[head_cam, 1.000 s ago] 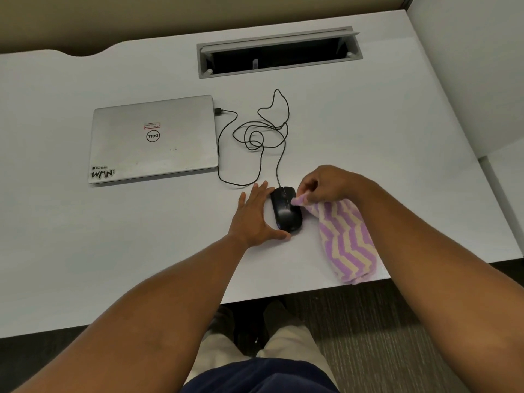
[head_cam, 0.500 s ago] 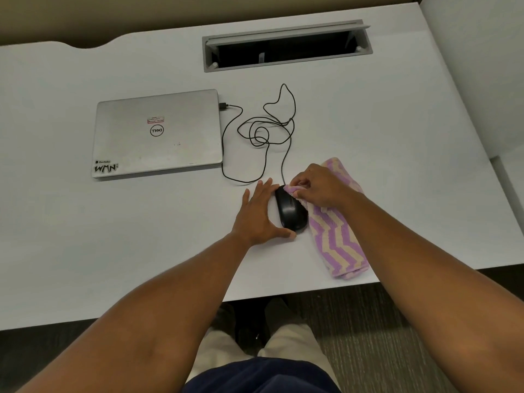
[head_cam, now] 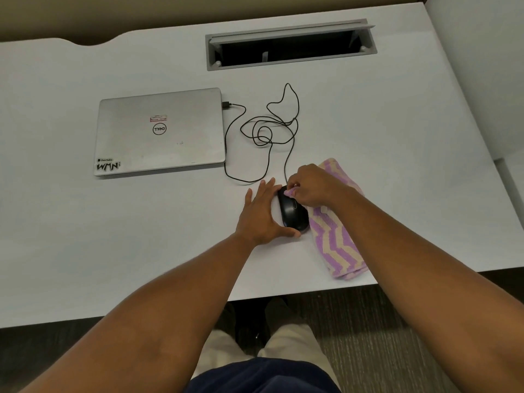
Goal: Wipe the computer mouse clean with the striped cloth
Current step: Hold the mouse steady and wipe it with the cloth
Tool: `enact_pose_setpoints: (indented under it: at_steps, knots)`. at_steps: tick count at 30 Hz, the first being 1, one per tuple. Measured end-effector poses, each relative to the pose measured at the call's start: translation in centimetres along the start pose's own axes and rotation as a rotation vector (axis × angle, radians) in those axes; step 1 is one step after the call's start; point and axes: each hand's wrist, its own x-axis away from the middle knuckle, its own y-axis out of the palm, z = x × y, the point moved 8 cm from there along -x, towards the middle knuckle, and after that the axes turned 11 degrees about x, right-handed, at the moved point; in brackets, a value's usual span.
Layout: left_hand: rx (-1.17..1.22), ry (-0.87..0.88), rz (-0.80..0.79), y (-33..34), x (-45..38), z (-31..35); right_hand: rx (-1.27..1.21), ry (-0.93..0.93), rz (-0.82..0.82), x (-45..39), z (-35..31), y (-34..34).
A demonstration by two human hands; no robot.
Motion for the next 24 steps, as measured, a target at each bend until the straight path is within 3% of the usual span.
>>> enact_pose_setpoints:
  at_steps: [3,14,16,20,24]
  knots:
    - [-0.004,-0.001,0.004,0.0,0.1,0.0,0.011,-0.014,-0.034,-0.2,0.0,-0.2]
    - [-0.005,-0.002,0.000,-0.1,0.2,0.2,-0.034,0.072,0.077,0.3,1.4,1.0]
    - [-0.006,-0.002,0.000,-0.1,0.2,0.2,-0.064,0.031,0.034,0.3,1.0,0.8]
    - [-0.011,-0.007,-0.002,-0.2,0.2,0.2,-0.031,-0.066,-0.209,0.5,0.6,0.3]
    - [-0.013,-0.002,0.000,-0.2,0.1,0.2,-0.068,0.020,-0.049,-0.4,1.7,-1.3]
